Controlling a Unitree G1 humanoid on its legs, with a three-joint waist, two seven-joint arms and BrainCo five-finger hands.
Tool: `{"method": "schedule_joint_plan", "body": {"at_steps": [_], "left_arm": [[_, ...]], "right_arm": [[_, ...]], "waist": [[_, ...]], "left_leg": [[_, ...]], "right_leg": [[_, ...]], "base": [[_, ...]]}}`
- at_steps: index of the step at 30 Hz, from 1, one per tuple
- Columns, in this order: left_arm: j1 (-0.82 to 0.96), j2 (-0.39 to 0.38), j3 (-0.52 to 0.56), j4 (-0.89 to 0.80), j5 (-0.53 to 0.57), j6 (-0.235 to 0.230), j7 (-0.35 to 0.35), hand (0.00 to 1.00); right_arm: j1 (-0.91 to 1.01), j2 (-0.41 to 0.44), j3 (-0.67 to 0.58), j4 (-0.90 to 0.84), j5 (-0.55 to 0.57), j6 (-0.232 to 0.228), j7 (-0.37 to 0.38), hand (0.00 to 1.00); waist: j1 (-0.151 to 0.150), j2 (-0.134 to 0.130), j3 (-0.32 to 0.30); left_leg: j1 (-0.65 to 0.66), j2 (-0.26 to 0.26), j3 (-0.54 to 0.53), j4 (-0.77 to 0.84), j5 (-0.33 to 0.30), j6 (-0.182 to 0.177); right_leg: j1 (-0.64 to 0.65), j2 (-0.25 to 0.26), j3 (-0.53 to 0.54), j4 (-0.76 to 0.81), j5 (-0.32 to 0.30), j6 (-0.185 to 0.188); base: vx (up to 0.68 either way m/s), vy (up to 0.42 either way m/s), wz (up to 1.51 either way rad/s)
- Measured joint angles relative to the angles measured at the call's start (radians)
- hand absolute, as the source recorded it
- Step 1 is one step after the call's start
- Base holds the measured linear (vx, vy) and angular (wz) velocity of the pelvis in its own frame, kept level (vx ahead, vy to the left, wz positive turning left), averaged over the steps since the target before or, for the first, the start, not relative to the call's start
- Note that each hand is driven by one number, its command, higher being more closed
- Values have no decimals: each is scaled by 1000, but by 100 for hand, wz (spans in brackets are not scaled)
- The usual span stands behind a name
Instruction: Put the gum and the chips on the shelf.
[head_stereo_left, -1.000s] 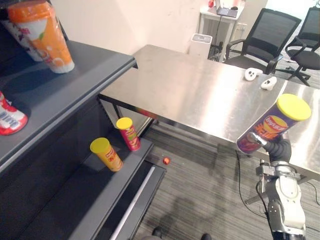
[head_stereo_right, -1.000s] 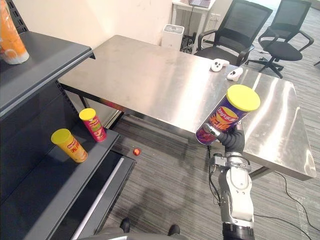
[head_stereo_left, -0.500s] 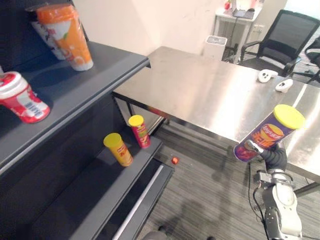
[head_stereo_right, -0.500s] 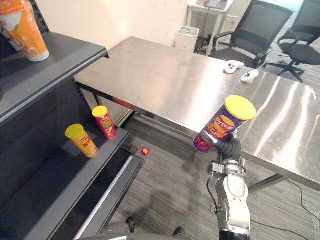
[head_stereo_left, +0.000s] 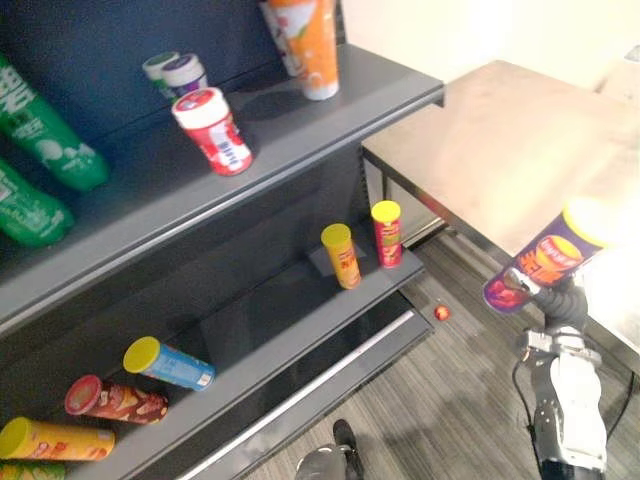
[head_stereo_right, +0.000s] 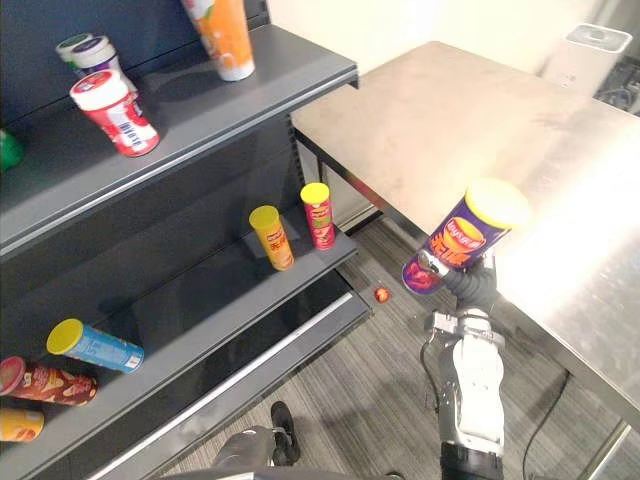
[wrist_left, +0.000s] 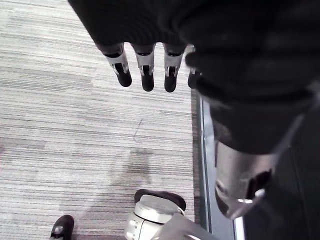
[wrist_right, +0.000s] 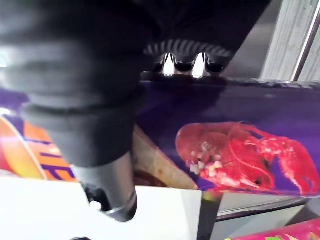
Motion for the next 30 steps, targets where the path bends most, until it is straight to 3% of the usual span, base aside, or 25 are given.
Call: {"method": "schedule_joint_plan", "body": {"at_steps": [4, 7, 9, 10, 11, 12, 13, 14, 15, 16, 17, 19, 21, 22, 23, 24, 25, 26, 28, 30], "left_arm": [[-3, 1, 0, -3, 29, -1, 0, 0], [-3, 15, -3, -2, 30, -2, 4, 0], [-2, 38, -33, 0, 31, -1, 8, 0], [-4, 45, -39, 0, 33, -1, 10, 0], [-12, 60, -47, 1, 36, 0, 13, 0], [-20, 76, -59, 1, 36, 1, 16, 0], [-25, 89, -73, -3, 36, 1, 17, 0], [-28, 95, -79, -6, 36, 0, 17, 0], [-32, 107, -84, -24, 36, 2, 18, 0], [-35, 109, -92, -29, 36, 1, 19, 0], [-47, 116, -101, -33, 36, 1, 21, 0], [-75, 114, -109, -41, 34, -4, 26, 0], [-101, 115, -113, -43, 32, -12, 31, 0], [-100, 117, -116, -44, 32, -18, 32, 0], [-103, 122, -116, -42, 33, -19, 38, 0], [-111, 125, -108, -41, 32, -16, 40, 0], [-97, 120, -108, -41, 32, -14, 42, 0], [-67, 107, -108, -41, 32, -13, 43, 0], [-43, 99, -110, -41, 28, -12, 46, 0], [-28, 100, -109, -41, 25, -4, 47, 0]], "right_arm": [[7, 6, 0, 0, 0, 1, -2, 100], [13, 9, 6, 0, -2, 1, -7, 100], [11, 13, 31, 0, -4, 2, -9, 100], [12, 13, 37, 0, -5, 2, -9, 100], [11, 13, 46, 0, -14, 3, -8, 100], [10, 14, 54, 0, -27, 4, -9, 100], [9, 15, 63, 0, -40, 5, -10, 100], [9, 15, 63, 0, -41, 5, -10, 100], [10, 16, 62, 0, -42, 5, -10, 100], [11, 18, 61, -1, -43, 5, -11, 100], [13, 20, 48, -8, -43, 5, -14, 100], [37, 27, 6, -67, -42, 3, -25, 100], [79, 36, -55, -157, -42, 0, -41, 100], [85, 38, -64, -172, -42, -2, -44, 100], [80, 44, -86, -181, -41, -6, -51, 100], [70, 46, -91, -172, -41, -6, -54, 100], [58, 48, -85, -156, -40, -2, -61, 100], [61, 50, -82, -154, -40, -1, -60, 100], [58, 59, -78, -142, -40, -1, -59, 100], [53, 60, -72, -142, -39, -1, -59, 100]], "waist": [[-6, -3, 0], [-6, -24, 7], [-7, -53, 17], [-8, -68, 24], [-8, -83, 31], [-6, -102, 42], [-8, -119, 52], [-9, -126, 56], [-19, -139, 62], [-30, -133, 68], [-51, -137, 73], [-69, -134, 75], [-80, -139, 73], [-84, -146, 70], [-89, -174, 68], [-86, -176, 74], [-79, -166, 73], [-70, -136, 71], [-53, -126, 65], [-53, -132, 67]], "left_leg": [[10, -40, -40, -102, 19, -25], [40, -75, -71, -151, 27, -28], [54, -102, -72, -144, -7, -20], [58, -109, -72, -140, -15, -18], [59, -117, -71, -125, -30, -13], [61, -121, -71, -113, -38, -10], [69, -122, -78, -111, -40, -8], [72, -121, -90, -111, -40, -7], [70, -116, -129, -114, -39, -6], [64, -112, -159, -116, -38, -5], [62, -110, -221, -126, -35, -5], [43, -131, -321, -131, -19, -25], [19, -193, -407, -139, -19, -26], [19, -214, -420, -151, -19, -27], [20, -257, -444, -174, -26, -61], [-5, -261, -439, -113, -18, -45], [-34, -248, -438, 21, -6, -30], [-8, -226, -463, -4, -55, -53], [13, -207, -465, -84, -16, -59], [14, -180, -470, -140, 14, -69]], "right_leg": [[3, -4, -60, 23, 7, 10], [24, -34, -85, 53, -1, 19], [11, -124, -86, 204, -73, 11], [3, -153, -85, 254, -88, 8], [-15, -214, -76, 369, -96, 6], [-49, -276, -40, 500, -84, -11], [-107, -325, 49, 632, -43, -72], [-144, -335, 111, 690, -12, -119], [-221, -314, 265, 767, 43, -173], [-248, -277, 343, 767, 10, -154], [-257, -168, 493, 694, -89, -121], [-248, -27, 683, 543, -196, -87], [-246, 32, 820, 446, -223, -84], [-243, 34, 820, 422, -223, -84], [-243, -10, 805, 379, -270, -52], [-247, -22, 785, 382, -270, -52], [-246, -18, 777, 373, -269, -54], [-226, 9, 762, 341, -251, -58], [-220, 33, 761, 279, -206, -55], [-206, 67, 751, 193, -155, -53]], "base": [[20, 94, 47], [-13, 83, 37], [-19, 132, 19], [-12, 125, 10], [-15, 77, 9], [-14, 110, 15], [-1, 99, 17], [38, 112, 36], [52, 52, 47], [73, 5, 89], [54, -40, 94], [32, -65, 137], [39, -110, 171], [32, -150, 174], [18, -75, 115], [2, -52, 89], [31, -34, 32], [21, -87, 15], [32, -83, -5], [62, -96, -9]]}}
